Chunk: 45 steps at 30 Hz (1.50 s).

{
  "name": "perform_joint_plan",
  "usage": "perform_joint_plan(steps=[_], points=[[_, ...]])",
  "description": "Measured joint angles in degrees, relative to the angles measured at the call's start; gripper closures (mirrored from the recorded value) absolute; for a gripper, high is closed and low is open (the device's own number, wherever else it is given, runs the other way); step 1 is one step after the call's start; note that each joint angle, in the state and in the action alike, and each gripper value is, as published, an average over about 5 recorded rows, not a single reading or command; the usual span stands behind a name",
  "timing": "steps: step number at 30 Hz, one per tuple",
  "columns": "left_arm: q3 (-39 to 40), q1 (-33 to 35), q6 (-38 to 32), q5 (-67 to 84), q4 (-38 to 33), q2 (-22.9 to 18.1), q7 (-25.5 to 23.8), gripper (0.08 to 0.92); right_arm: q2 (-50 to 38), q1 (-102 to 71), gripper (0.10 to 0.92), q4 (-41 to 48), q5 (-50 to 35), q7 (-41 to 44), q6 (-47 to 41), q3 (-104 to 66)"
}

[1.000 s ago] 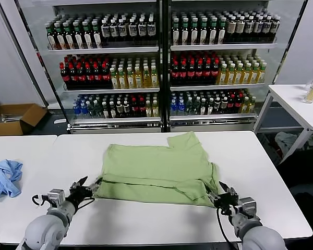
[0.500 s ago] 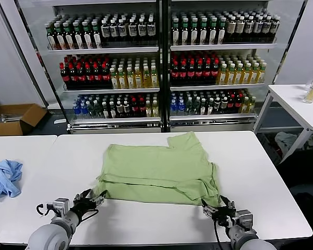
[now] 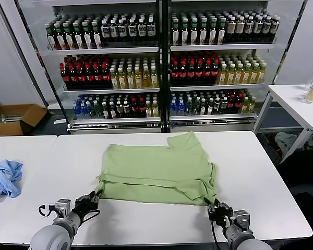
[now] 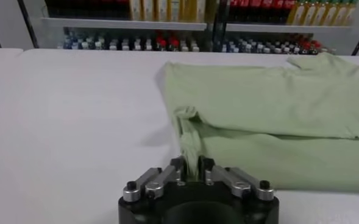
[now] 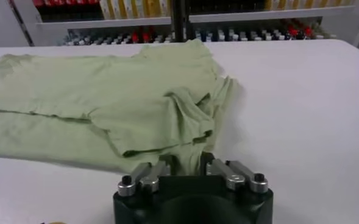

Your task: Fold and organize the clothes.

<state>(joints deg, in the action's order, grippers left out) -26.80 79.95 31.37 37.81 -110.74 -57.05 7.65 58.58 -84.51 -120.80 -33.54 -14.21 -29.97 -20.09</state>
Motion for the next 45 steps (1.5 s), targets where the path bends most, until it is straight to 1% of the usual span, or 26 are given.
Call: perform_joint_plan(steps=[3, 12, 20, 22, 26, 32, 36, 40, 45], points=[[-0.90, 1.91, 0.53, -0.09, -1.87, 0.07, 0.17, 0.918, -0.71, -1.46, 0.902, -1.80, 0.22, 0.12, -0.41, -0.67], [-6.68, 12.28, 1.28, -0.52, -10.55, -0.83, 0.92, 0.918, -2.47, -7.69, 0.903, -7.22, 0.77, 1.03, -1.17, -3.45], [-10.90, 21.67, 1.49, -1.43, -16.74, -1.77, 1.92, 0.917, -2.60, -11.29, 0.903, -9.06, 2.14, 2.06, -0.42, -4.42], [-11.64, 23.54, 1.54, -1.85, -17.76, -1.96, 2.19, 0.899, -2.61, -11.88, 0.890, -9.45, 2.47, 2.17, -0.32, -4.46], [-12.57, 26.13, 1.60, -2.62, -19.06, -2.40, 2.56, 0.805, -2.74, -13.02, 0.803, -10.62, 2.97, 2.17, -0.36, -4.53], [-14.34, 28.21, 1.70, -2.95, -21.58, -2.63, 2.82, 0.631, -3.73, -13.89, 0.630, -13.92, 2.26, 1.77, -1.14, -6.16], [-16.17, 28.20, 1.71, -2.53, -23.15, -2.14, 2.98, 0.510, -4.70, -12.36, 0.508, -15.76, 0.19, 1.26, -1.87, -7.72], [-17.55, 25.71, 1.47, -1.22, -23.35, -1.01, 3.41, 0.397, -5.39, -7.48, 0.396, -15.37, -2.39, 0.37, -2.35, -7.40], [-16.83, 19.20, 0.84, 1.13, -20.62, 1.17, 3.94, 0.253, -5.27, 2.48, 0.256, -11.08, -5.24, -0.86, -2.69, -3.66]])
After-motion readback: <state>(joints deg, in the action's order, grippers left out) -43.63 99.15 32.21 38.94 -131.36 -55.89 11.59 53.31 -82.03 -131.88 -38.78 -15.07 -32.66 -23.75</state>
